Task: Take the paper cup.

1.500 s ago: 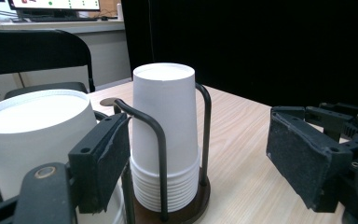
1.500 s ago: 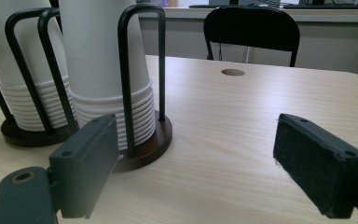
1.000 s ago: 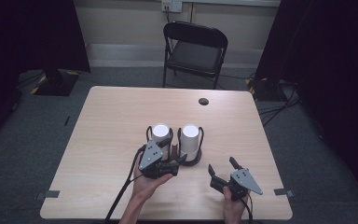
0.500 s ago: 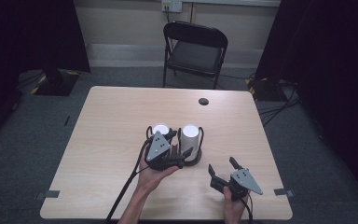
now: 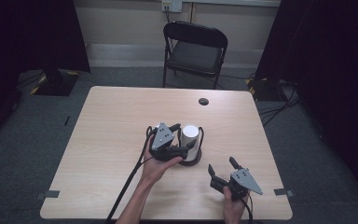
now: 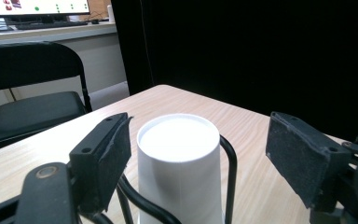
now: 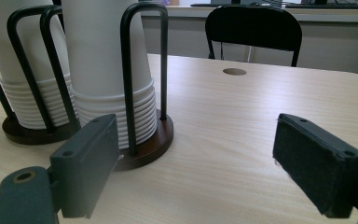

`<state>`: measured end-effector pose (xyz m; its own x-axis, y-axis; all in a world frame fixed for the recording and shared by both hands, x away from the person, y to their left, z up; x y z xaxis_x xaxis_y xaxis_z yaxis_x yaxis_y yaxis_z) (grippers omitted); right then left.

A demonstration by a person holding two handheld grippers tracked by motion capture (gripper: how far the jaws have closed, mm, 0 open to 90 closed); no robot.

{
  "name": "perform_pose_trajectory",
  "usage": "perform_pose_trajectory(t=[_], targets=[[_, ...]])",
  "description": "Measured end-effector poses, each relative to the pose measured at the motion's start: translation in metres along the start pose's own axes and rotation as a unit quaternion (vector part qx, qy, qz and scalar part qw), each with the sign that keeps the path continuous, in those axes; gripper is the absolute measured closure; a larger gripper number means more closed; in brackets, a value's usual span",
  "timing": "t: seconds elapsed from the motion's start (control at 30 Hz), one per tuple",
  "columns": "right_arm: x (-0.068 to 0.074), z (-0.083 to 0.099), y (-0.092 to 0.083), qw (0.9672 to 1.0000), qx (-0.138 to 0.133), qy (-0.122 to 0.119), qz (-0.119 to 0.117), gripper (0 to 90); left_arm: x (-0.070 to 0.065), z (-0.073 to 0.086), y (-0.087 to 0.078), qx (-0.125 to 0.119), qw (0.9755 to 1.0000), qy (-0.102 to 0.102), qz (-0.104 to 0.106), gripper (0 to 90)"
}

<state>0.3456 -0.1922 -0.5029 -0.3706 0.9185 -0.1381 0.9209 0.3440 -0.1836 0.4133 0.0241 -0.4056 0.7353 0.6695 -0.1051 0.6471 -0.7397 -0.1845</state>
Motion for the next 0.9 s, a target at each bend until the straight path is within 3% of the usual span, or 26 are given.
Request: perform_pose_trajectory(t=[0.1,0.37,0.73,0.9], targets=[[0.000,0.000,0.000,1.0000,0.001,0.000,0.000,13.8,0.000,-0.004,0.005,-0.004,0.9999,0.000,-0.012,22.4],[0.000,0.000,0.000,1.0000,-0.001,-0.001,-0.002,13.9,0.000,-0.008,0.020,0.005,0.9999,-0.008,-0.005,21.7],[0.000,0.000,0.000,1.0000,0.000,-0.003,-0.004,14.0,0.007,0.005,0.040,0.033,0.9992,-0.016,-0.013,22.1],[0.001,0.000,0.000,1.0000,-0.002,-0.006,-0.002,14.1,0.003,0.006,0.043,0.024,0.9994,-0.012,-0.021,27.9]])
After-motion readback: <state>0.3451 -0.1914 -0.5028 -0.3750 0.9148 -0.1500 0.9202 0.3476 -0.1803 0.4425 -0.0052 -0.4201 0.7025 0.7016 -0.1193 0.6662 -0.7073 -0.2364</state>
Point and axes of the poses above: each handheld gripper's, and its own axes: y roughly forward along the jaws, z roughly out of its underside, x roughly to its left, the point moved 4 cm from there along y, roughly forward along the jaws, and after that the axes turned 8 degrees about -y, right-handed, at the moved point
